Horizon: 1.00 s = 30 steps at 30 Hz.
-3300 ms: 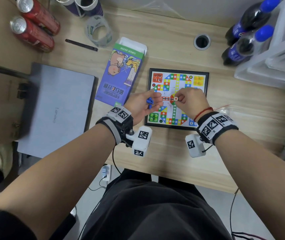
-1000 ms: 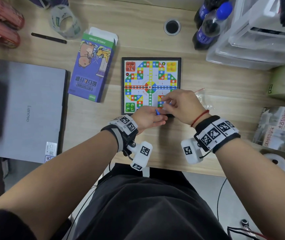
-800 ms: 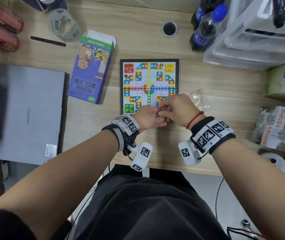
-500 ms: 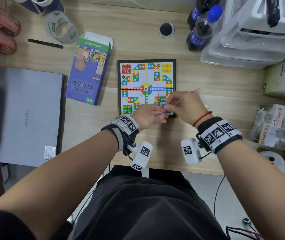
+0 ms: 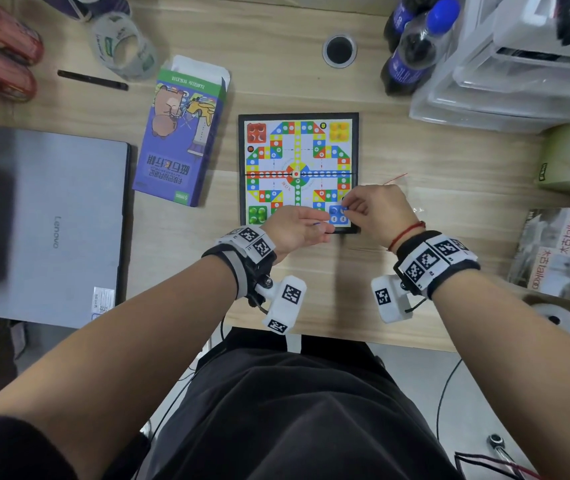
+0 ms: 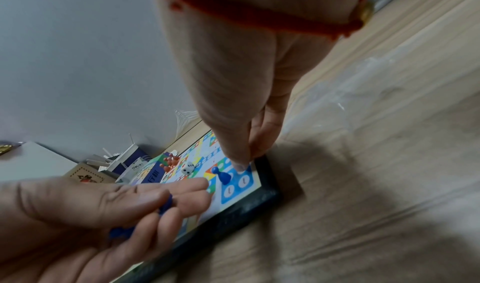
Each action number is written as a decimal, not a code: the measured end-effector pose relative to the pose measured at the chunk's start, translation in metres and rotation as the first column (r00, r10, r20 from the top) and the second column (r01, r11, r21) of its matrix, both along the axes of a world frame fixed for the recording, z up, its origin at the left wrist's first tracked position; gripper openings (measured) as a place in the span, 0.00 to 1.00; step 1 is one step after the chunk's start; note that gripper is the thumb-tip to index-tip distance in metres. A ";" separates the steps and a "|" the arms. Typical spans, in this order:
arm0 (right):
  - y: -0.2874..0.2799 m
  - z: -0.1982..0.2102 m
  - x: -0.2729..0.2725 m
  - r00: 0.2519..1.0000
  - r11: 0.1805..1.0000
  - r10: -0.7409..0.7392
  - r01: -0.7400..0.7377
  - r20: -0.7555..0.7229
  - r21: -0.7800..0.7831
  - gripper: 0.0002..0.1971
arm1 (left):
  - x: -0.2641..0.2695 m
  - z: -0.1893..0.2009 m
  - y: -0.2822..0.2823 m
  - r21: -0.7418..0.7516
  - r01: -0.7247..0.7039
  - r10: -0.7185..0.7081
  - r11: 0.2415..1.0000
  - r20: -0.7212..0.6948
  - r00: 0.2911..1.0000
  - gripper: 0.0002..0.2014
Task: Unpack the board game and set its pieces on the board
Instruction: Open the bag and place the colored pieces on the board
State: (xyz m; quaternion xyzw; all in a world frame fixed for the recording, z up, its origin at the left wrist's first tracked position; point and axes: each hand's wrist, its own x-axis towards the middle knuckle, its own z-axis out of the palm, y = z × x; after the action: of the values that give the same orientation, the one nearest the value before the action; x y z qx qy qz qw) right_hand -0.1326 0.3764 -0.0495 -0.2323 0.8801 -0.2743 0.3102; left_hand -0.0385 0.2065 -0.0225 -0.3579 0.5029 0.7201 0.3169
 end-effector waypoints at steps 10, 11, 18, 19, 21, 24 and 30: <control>0.000 0.000 0.001 1.000 1.000 -0.009 0.009 0.023 0.014 0.06 | -0.010 -0.002 0.007 0.025 -0.020 0.019 0.999 0.034 0.999 0.19; -0.001 0.001 0.001 1.000 1.000 -0.009 0.009 0.027 0.016 0.06 | -0.010 -0.002 0.007 0.026 -0.022 0.021 0.999 0.033 0.999 0.18; -0.001 0.001 0.001 0.999 0.999 -0.014 0.013 0.046 0.031 0.06 | -0.007 -0.005 0.004 0.014 -0.013 0.012 1.000 0.029 0.999 0.19; -0.001 0.001 0.001 0.999 0.999 -0.013 0.012 0.045 0.033 0.06 | -0.007 -0.005 0.004 0.011 -0.010 0.010 1.000 0.029 1.000 0.19; -0.002 0.002 0.001 0.999 0.999 -0.007 0.006 0.043 0.038 0.06 | -0.006 -0.006 0.003 0.007 -0.007 0.007 1.000 0.026 1.000 0.19; -0.001 0.003 0.000 1.000 0.999 0.011 -0.012 0.023 0.040 0.07 | -0.004 -0.005 0.003 0.005 -0.005 0.004 1.000 0.026 1.000 0.18; -0.001 0.024 0.002 0.998 0.995 0.015 -0.021 -0.058 -0.100 0.08 | -0.003 -0.004 0.005 0.021 0.026 -0.026 0.999 0.014 1.000 0.15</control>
State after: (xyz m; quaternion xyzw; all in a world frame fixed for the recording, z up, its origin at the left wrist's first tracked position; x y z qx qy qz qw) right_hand -0.1307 0.3758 -0.0257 -0.2633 0.8717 -0.3085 0.2751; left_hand -0.0411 0.2116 -0.0266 -0.3533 0.4979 0.7184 0.3335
